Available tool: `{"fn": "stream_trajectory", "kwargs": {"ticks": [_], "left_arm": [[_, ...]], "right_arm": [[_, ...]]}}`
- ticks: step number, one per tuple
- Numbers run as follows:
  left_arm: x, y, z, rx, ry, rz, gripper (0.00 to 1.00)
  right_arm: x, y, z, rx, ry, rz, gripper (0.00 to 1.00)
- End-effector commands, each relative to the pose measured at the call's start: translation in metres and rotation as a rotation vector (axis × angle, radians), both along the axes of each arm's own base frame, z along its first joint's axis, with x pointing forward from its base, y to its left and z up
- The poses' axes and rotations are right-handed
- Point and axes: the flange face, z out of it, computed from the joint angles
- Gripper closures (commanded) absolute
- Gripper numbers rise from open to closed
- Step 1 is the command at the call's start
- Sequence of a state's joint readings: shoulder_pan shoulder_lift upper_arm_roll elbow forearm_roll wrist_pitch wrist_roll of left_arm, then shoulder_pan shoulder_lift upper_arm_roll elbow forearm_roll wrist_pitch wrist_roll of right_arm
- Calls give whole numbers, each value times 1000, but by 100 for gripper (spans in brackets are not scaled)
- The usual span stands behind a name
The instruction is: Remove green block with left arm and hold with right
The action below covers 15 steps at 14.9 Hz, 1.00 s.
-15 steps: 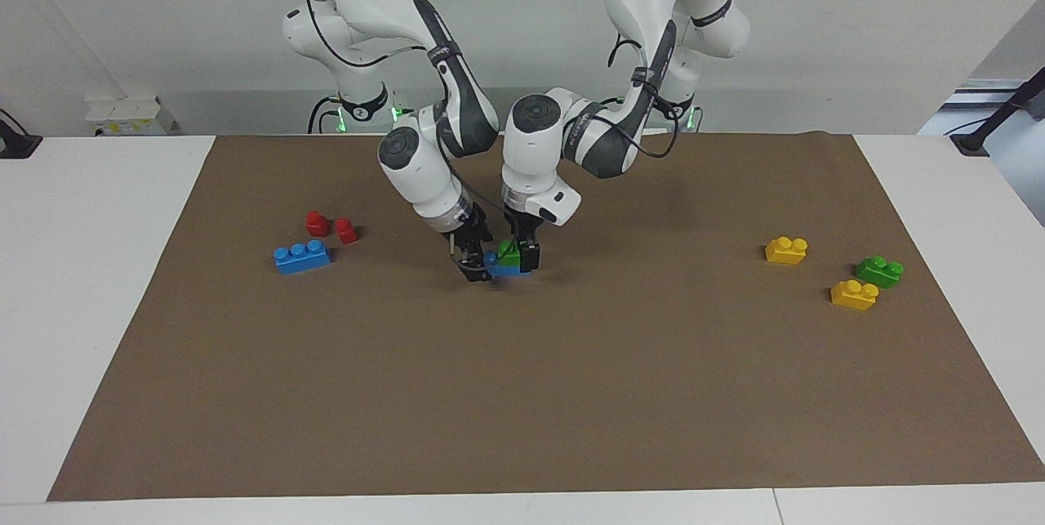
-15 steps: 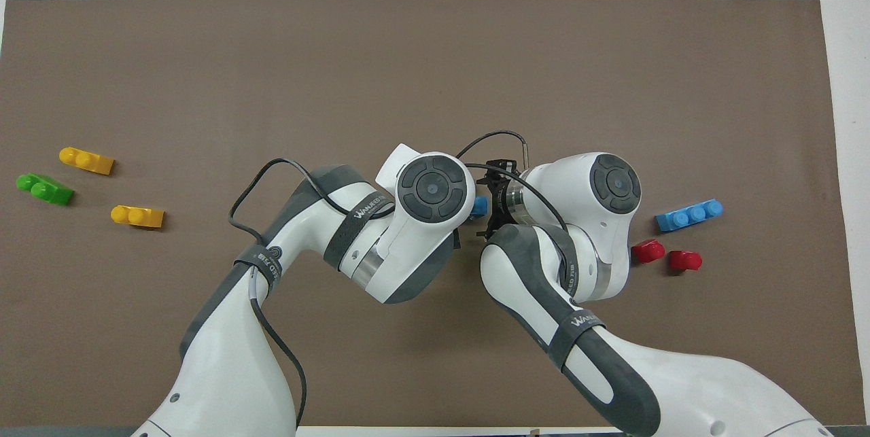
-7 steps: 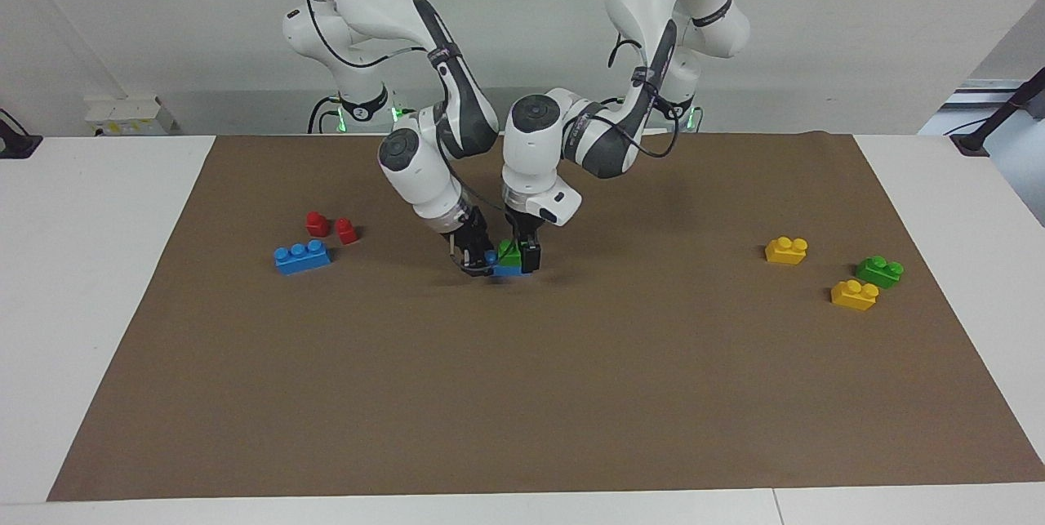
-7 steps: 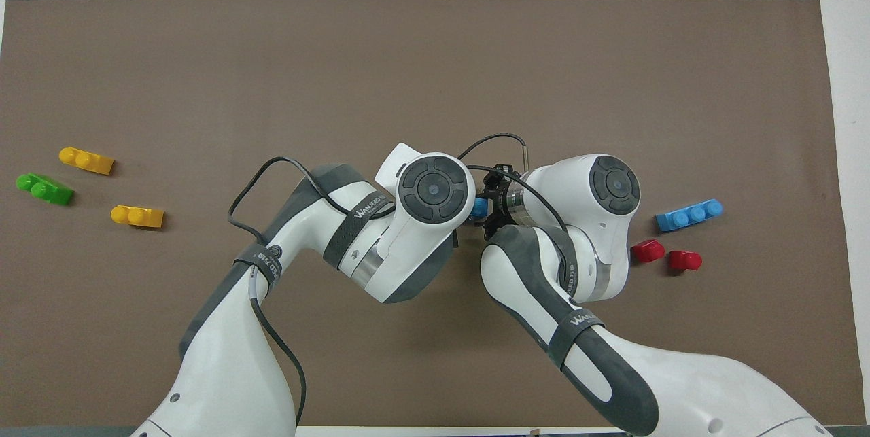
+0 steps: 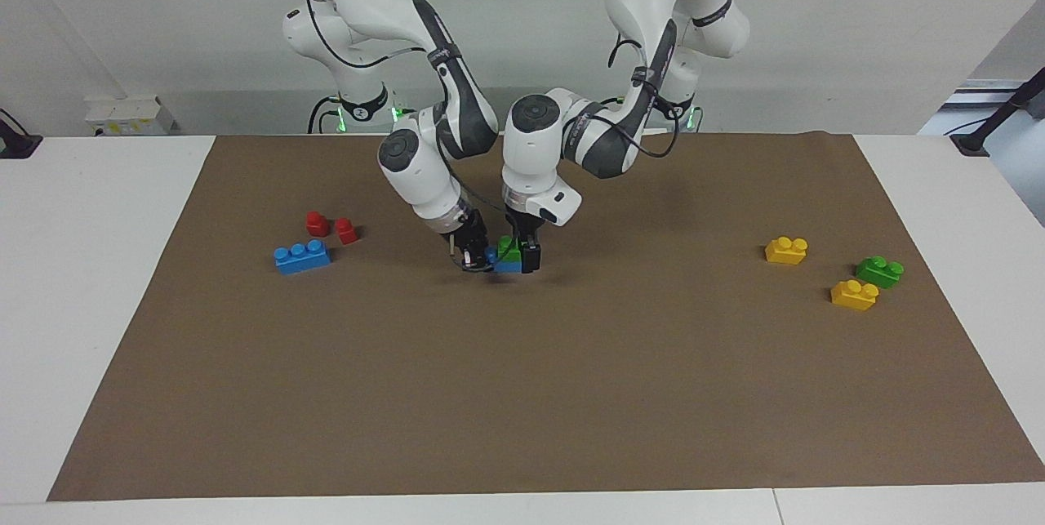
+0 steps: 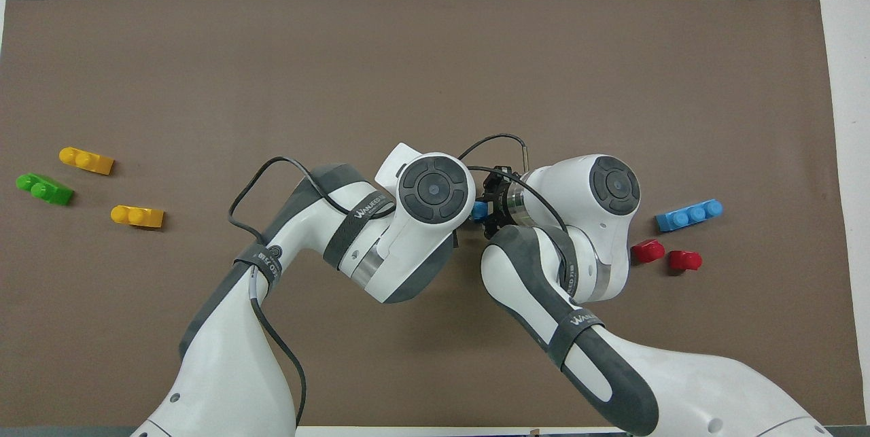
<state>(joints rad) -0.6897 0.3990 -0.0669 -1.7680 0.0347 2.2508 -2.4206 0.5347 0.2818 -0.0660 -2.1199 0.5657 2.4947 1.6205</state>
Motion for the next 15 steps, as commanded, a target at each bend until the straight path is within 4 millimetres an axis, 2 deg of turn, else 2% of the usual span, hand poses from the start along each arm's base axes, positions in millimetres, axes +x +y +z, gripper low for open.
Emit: {"fn": "stream_trajectory", "kwargs": {"ticks": [1, 2, 3, 4, 5, 6, 9, 13, 15], "left_arm": [[0, 2, -2, 30, 1, -21, 0], [-1, 2, -3, 38, 8, -36, 2], [-2, 3, -2, 40, 10, -47, 12], [-2, 3, -2, 41, 9, -54, 37], [-2, 2, -2, 39, 5, -70, 71], [-5, 0, -3, 38, 4, -106, 100], [-7, -4, -3, 33, -4, -132, 100], [-4, 2, 2, 40, 1, -142, 100], [-3, 8, 19, 35, -10, -143, 100]], "right_arm": [[-3, -5, -5, 14, -11, 2, 98], [-4, -4, -5, 15, -11, 4, 98], [-3, -5, -4, 15, -12, 2, 98], [-3, -5, -5, 14, -11, 2, 98], [-4, -5, -4, 14, -12, 5, 98], [-3, -5, -4, 15, -16, 12, 98], [-3, -5, -4, 15, -16, 16, 97], [-4, -5, -4, 14, -16, 15, 97], [-4, -5, -4, 14, -16, 15, 97]]}}
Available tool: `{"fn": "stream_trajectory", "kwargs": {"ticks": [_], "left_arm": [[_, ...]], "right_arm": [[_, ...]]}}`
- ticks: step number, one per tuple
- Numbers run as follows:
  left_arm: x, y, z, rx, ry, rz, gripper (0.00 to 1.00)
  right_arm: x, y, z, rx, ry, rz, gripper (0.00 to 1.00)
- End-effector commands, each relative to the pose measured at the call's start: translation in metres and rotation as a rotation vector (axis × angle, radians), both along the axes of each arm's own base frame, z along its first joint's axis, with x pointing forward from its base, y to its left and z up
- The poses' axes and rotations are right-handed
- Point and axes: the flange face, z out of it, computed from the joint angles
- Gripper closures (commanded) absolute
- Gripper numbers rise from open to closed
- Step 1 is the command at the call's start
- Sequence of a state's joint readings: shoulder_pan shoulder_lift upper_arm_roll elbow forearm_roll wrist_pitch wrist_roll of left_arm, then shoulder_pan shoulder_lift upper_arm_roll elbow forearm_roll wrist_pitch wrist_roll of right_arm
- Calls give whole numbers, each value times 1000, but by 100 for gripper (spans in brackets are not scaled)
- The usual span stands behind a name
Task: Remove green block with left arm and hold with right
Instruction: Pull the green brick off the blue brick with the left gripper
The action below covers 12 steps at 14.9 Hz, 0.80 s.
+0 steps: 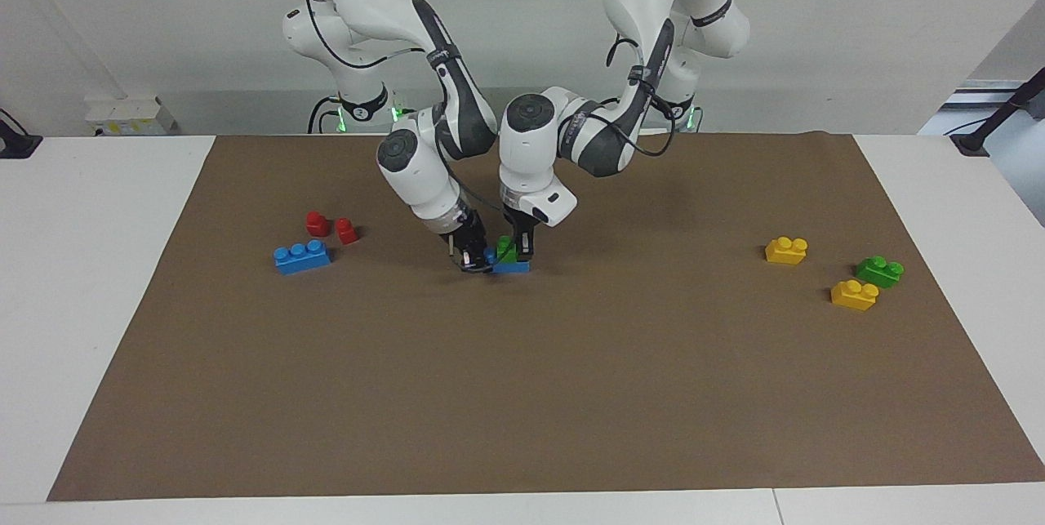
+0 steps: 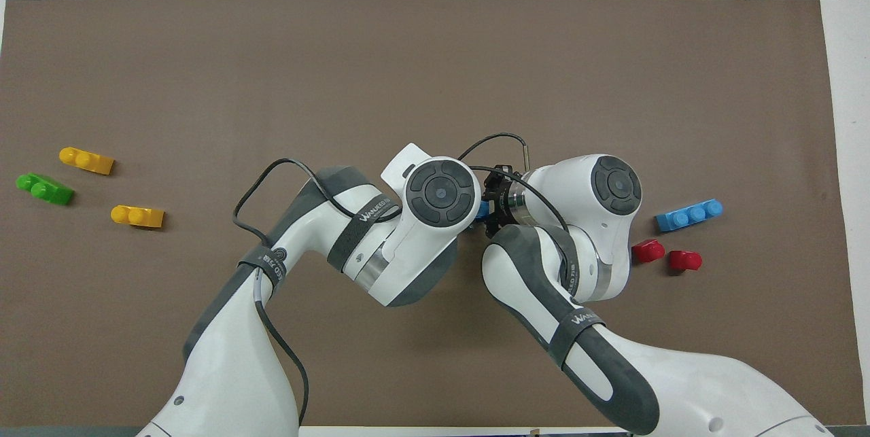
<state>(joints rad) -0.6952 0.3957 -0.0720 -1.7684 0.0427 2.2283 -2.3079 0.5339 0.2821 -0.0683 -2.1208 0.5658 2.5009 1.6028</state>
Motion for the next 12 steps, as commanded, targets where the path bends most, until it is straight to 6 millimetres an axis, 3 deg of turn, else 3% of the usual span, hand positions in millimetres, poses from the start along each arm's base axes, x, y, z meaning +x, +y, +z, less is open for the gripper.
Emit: {"fn": "stream_trajectory", "kwargs": {"ticks": [1, 7, 9, 12], "left_arm": [[9, 21, 30, 12, -17, -10, 100], [22, 74, 91, 37, -2, -29, 100], [30, 98, 99, 56, 19, -56, 100], [55, 150, 94, 77, 52, -110, 100]], "right_arm": [[-5, -3, -4, 15, -5, 4, 97], [-5, -2, -4, 15, -5, 5, 97], [-5, -3, -5, 15, -5, 3, 97], [-5, -3, -4, 15, -6, 3, 97]]}}
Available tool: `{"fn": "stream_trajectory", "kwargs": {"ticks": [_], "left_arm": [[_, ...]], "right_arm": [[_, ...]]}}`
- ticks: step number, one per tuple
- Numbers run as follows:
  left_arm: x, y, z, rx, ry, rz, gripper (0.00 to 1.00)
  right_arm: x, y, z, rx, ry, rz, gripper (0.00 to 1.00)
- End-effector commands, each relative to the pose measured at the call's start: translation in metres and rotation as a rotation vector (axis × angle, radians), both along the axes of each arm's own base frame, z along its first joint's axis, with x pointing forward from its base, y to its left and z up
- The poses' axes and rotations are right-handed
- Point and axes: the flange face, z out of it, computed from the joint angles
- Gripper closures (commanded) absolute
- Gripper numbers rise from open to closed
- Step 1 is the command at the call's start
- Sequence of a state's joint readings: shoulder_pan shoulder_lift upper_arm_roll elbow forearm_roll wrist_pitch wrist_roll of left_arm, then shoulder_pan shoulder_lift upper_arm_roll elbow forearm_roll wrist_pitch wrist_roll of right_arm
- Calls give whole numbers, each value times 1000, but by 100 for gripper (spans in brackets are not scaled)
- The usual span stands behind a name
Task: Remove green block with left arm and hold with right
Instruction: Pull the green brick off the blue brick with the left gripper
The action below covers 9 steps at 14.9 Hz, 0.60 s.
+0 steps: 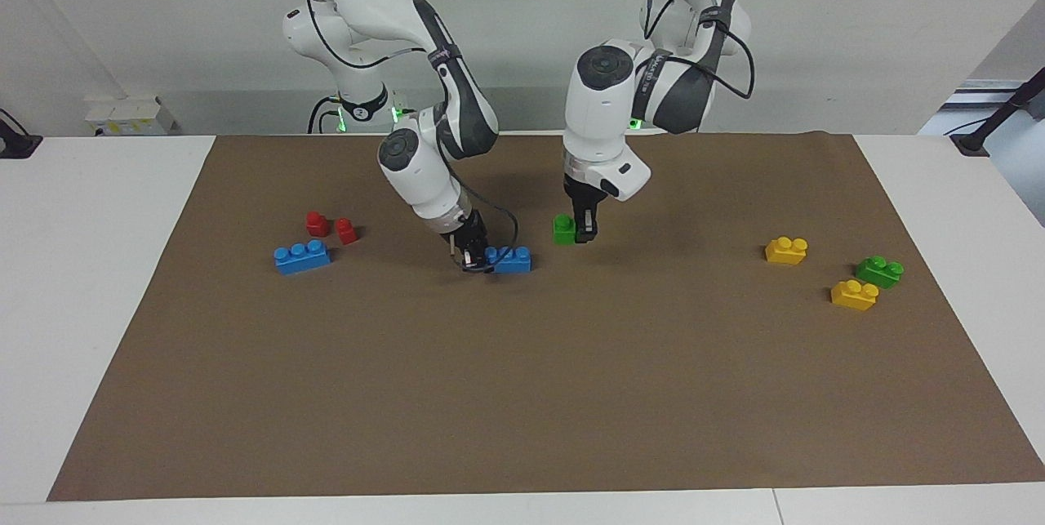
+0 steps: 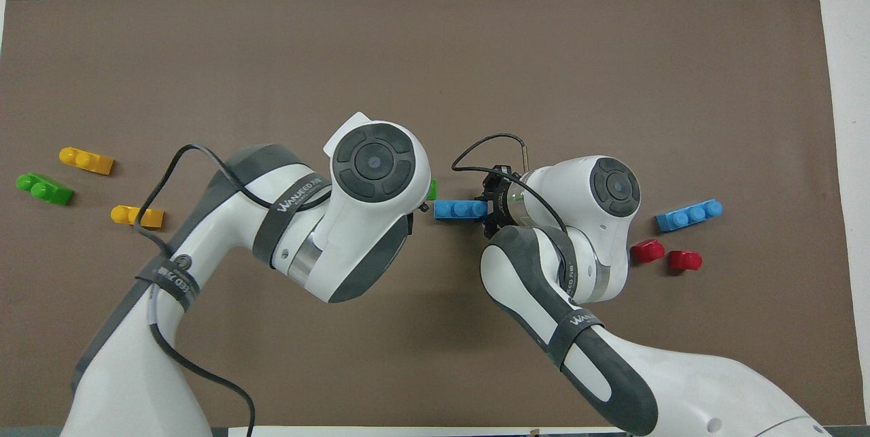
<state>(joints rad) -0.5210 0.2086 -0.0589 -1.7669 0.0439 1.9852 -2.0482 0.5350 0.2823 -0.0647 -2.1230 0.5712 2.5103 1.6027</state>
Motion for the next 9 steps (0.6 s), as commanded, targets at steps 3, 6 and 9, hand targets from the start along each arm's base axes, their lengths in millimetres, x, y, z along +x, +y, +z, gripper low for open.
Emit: {"fn": "stream_trajectory", "kwargs": {"ticks": [3, 6, 9], "left_arm": [[34, 84, -9, 16, 33, -103, 100], [49, 118, -10, 14, 35, -173, 100], [62, 156, -14, -5, 31, -216, 100]], "right_arm": [[-3, -5, -4, 12, 0, 5, 96], [7, -10, 5, 25, -3, 12, 95], [21, -23, 24, 46, 13, 39, 95]]}}
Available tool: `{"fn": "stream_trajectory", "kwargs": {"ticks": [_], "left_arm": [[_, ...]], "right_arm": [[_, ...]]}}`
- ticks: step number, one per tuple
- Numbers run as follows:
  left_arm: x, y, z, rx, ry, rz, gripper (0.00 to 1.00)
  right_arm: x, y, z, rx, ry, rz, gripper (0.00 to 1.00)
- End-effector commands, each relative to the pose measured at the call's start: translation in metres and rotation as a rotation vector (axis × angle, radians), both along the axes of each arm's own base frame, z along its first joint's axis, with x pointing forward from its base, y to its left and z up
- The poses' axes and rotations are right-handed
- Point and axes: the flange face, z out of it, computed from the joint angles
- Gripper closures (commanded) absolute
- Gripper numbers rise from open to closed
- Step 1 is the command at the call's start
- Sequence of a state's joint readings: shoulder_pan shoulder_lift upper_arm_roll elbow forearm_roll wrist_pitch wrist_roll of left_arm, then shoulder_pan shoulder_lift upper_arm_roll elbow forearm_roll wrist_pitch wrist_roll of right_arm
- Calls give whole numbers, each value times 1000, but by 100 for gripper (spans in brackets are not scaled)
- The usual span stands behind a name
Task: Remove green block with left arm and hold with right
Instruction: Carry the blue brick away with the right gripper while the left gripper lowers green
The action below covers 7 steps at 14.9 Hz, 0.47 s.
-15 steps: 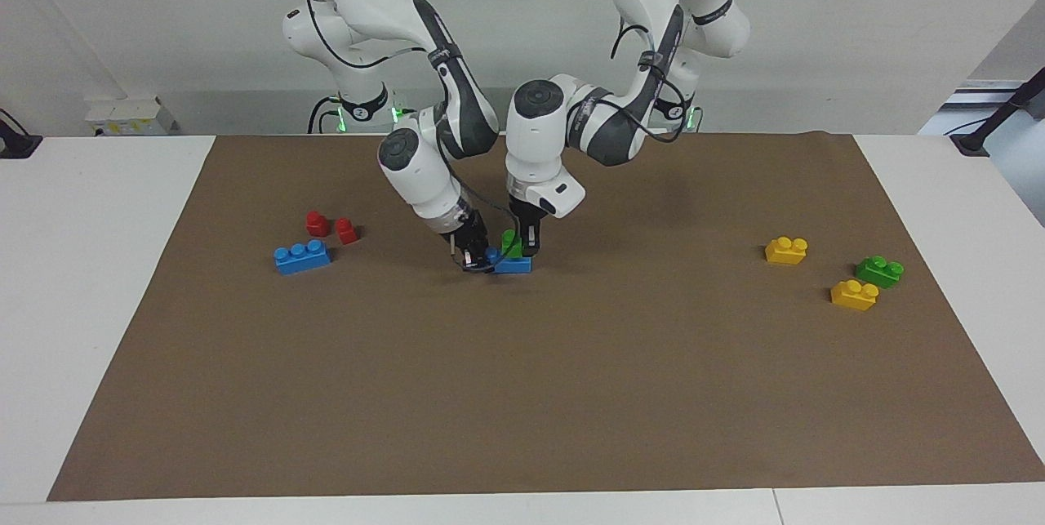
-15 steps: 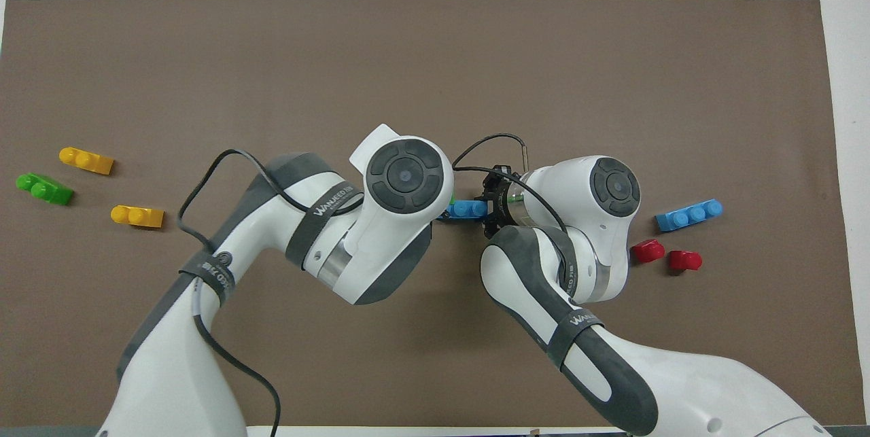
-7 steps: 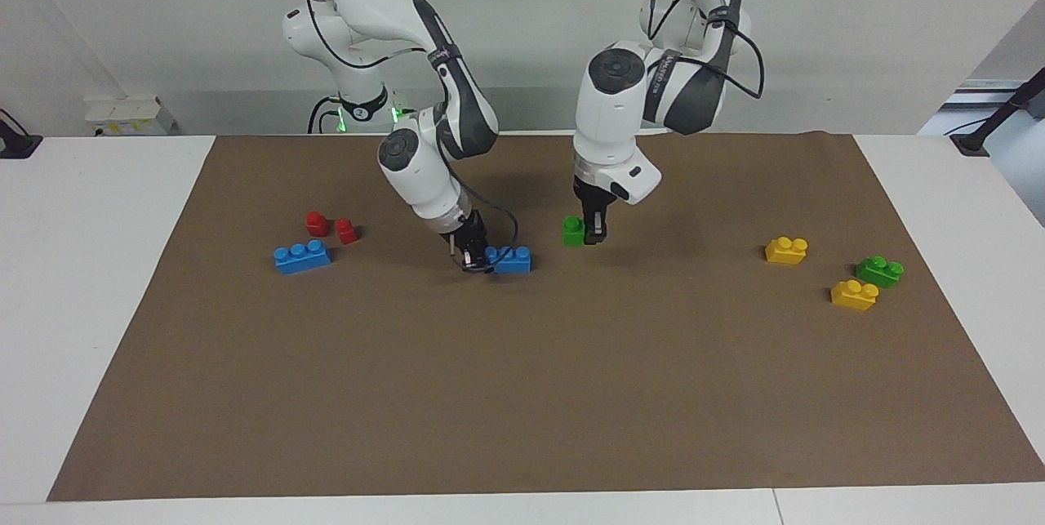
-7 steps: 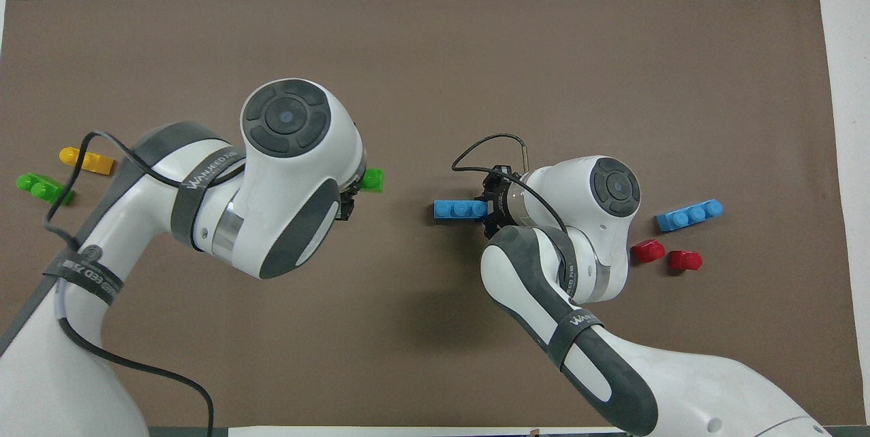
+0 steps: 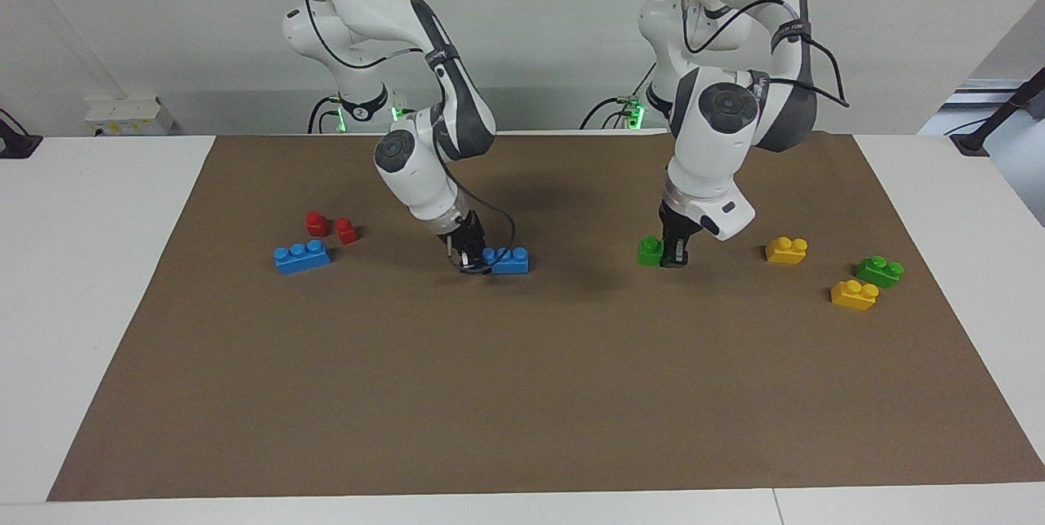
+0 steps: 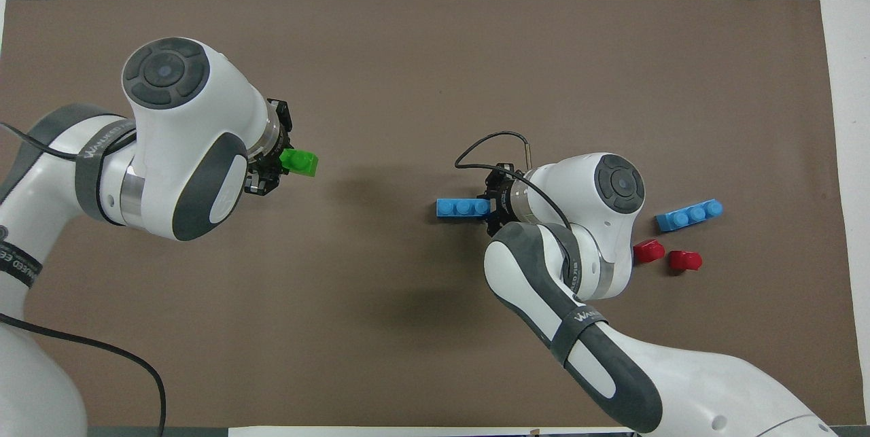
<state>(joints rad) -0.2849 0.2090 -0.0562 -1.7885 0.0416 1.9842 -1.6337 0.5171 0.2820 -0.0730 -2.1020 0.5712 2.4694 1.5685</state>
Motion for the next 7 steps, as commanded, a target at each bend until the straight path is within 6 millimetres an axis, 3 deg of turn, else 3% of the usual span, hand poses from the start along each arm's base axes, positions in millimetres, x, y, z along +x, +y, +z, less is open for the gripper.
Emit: {"fn": "stream_trajectory", "kwargs": {"ticks": [1, 4, 7], "left_arm": [[4, 34, -7, -24, 1, -56, 100], [8, 73, -19, -28, -21, -102, 100], [-5, 109, -46, -26, -25, -225, 100]], "right_arm": [[23, -25, 27, 46, 12, 32, 95], [51, -76, 49, 78, 14, 82, 95], [66, -130, 59, 95, 21, 124, 95]]}}
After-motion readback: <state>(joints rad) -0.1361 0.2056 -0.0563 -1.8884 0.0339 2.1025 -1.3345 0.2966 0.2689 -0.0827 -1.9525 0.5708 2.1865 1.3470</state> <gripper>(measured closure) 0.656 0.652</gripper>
